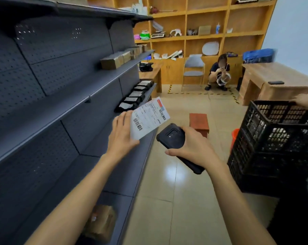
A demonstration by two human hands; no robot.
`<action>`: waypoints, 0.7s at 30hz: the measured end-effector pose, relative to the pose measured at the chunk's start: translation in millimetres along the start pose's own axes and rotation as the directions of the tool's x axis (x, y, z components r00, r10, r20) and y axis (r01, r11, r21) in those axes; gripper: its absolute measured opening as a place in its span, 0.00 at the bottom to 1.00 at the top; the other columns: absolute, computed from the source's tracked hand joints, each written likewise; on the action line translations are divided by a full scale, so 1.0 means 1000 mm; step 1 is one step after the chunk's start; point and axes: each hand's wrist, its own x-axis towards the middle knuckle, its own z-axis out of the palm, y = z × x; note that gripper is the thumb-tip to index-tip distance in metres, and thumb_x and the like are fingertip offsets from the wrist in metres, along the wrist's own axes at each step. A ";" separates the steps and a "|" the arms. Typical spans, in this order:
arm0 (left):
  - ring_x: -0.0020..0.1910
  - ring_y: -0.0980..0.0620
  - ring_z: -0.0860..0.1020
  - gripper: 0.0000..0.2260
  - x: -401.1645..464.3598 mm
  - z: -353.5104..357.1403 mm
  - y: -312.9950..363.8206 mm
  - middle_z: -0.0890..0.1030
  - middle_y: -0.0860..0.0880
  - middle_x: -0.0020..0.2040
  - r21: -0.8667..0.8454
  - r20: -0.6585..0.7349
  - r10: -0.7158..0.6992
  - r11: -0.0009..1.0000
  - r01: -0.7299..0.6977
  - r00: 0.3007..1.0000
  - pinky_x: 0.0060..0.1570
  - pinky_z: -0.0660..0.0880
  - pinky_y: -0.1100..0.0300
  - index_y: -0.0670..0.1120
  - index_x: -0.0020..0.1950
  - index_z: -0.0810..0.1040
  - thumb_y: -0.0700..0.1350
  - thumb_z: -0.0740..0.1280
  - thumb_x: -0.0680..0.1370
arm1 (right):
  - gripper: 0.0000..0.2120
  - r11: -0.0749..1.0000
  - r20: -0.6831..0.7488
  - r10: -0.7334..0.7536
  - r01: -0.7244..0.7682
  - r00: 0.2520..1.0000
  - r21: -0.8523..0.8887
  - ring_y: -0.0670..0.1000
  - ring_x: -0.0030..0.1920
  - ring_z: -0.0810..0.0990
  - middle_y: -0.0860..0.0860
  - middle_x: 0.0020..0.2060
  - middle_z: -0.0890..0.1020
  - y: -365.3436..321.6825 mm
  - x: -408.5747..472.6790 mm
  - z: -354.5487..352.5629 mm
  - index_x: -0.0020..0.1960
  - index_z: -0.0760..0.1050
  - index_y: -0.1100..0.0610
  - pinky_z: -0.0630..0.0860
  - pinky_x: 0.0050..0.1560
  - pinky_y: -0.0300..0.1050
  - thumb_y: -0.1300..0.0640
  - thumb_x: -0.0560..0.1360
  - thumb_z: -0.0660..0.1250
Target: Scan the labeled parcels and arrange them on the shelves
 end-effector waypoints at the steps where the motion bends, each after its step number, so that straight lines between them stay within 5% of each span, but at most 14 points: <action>1: 0.69 0.45 0.62 0.44 0.021 0.004 -0.005 0.63 0.51 0.70 0.028 -0.017 -0.018 0.999 0.019 1.000 0.50 0.75 0.47 0.49 0.76 0.58 0.46 0.76 0.63 | 0.35 0.999 0.022 -0.036 0.036 0.999 -0.008 0.49 0.53 0.78 0.43 0.55 0.79 0.001 0.029 -0.006 0.63 0.71 0.46 0.75 0.46 0.46 0.37 0.60 0.77; 4: 0.70 0.45 0.61 0.43 0.077 0.009 -0.017 0.63 0.51 0.71 0.078 -0.074 -0.100 0.991 0.106 0.992 0.55 0.75 0.45 0.49 0.76 0.59 0.46 0.76 0.64 | 0.34 0.991 0.039 -0.133 0.134 0.990 -0.028 0.49 0.55 0.78 0.44 0.56 0.78 0.004 0.110 -0.018 0.64 0.70 0.47 0.72 0.44 0.46 0.38 0.63 0.77; 8: 0.71 0.46 0.60 0.44 0.137 0.014 -0.041 0.62 0.53 0.72 0.144 -0.128 -0.177 0.970 0.195 0.976 0.52 0.77 0.43 0.50 0.76 0.57 0.47 0.76 0.65 | 0.43 0.969 0.051 -0.244 0.242 0.968 0.039 0.50 0.58 0.79 0.44 0.59 0.78 0.004 0.203 -0.010 0.66 0.69 0.45 0.78 0.54 0.54 0.29 0.55 0.71; 17: 0.71 0.46 0.60 0.47 0.283 0.063 -0.118 0.61 0.50 0.73 0.253 -0.207 -0.174 0.941 0.224 0.963 0.58 0.74 0.48 0.48 0.78 0.55 0.48 0.76 0.64 | 0.44 0.925 0.095 -0.379 0.381 0.920 -0.003 0.52 0.60 0.77 0.45 0.61 0.76 -0.007 0.394 0.029 0.69 0.66 0.46 0.77 0.57 0.56 0.30 0.59 0.72; 21: 0.72 0.48 0.57 0.49 0.370 0.080 -0.157 0.58 0.52 0.74 0.261 -0.241 -0.221 0.923 0.283 0.945 0.49 0.75 0.44 0.50 0.78 0.53 0.49 0.78 0.65 | 0.49 0.910 0.090 -0.409 0.413 0.908 -0.031 0.53 0.65 0.75 0.47 0.67 0.74 -0.022 0.498 0.034 0.74 0.63 0.48 0.76 0.60 0.56 0.29 0.60 0.73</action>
